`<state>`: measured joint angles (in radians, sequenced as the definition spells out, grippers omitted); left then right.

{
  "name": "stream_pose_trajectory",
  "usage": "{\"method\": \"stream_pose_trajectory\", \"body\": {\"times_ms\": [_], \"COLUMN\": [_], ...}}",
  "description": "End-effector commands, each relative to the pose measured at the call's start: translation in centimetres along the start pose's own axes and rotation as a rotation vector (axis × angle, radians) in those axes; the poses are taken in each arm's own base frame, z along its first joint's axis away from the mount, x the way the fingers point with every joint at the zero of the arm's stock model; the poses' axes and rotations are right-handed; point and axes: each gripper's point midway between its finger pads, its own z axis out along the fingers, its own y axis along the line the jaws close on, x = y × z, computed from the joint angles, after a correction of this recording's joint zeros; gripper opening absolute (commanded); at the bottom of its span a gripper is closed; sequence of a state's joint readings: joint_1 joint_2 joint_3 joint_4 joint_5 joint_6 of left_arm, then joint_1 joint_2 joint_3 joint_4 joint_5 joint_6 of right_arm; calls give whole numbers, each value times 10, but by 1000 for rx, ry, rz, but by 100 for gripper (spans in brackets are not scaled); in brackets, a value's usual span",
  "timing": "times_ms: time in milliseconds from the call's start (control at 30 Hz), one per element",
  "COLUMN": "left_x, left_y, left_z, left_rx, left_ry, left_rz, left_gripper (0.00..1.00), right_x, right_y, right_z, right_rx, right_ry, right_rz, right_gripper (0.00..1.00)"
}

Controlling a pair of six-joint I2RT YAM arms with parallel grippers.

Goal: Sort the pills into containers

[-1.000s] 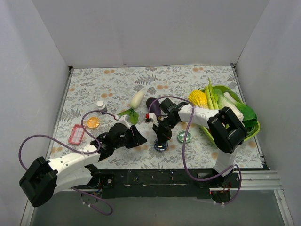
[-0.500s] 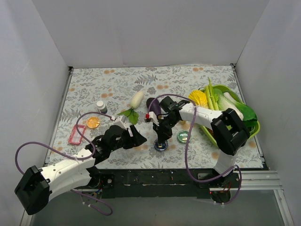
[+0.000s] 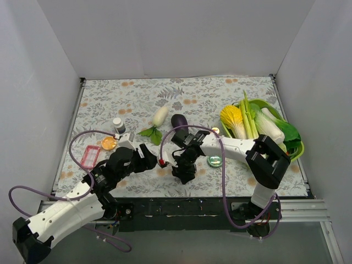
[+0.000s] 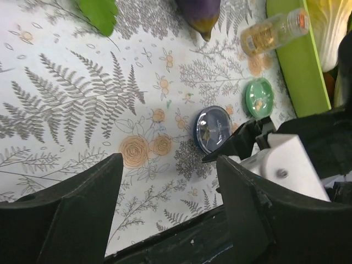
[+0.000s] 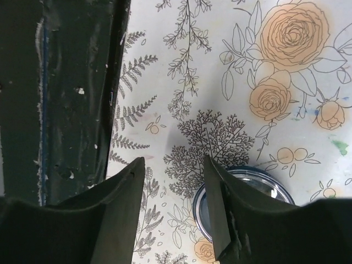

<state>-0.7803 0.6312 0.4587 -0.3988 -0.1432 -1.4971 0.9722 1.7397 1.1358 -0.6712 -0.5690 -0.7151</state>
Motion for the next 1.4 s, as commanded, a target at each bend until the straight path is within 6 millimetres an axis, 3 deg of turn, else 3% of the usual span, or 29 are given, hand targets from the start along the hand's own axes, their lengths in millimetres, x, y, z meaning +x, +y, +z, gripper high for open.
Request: {"method": "stream_pose_trajectory", "body": {"times_ms": [0,167,267,500,867,1367], "left_x": [-44,-69,-83,-96,-90,-86], "left_y": [-13,-9,-6,1,-1,-9], "left_z": [-27,-51,-66,-88,-83,-74], "left_rx": [2,-40,-62,-88,-64,-27], "left_ry": [-148,-248,-307,-372,-352,-326], "left_rz": [6,-5,-13,-22,-25,-19], "left_gripper": [69,70,70,73,73,73], "right_x": [1,20,19,37,69,105], "right_y": [-17,-32,-41,-52,-77,-103], "right_z": [4,8,3,-7,-44,-84], "right_rx": [110,204,260,338,401,444], "right_ry": [86,176,190,249,291,326], "right_rz": [-104,-157,-198,-260,-273,-229], "right_gripper": [55,56,56,52,44,43]}}
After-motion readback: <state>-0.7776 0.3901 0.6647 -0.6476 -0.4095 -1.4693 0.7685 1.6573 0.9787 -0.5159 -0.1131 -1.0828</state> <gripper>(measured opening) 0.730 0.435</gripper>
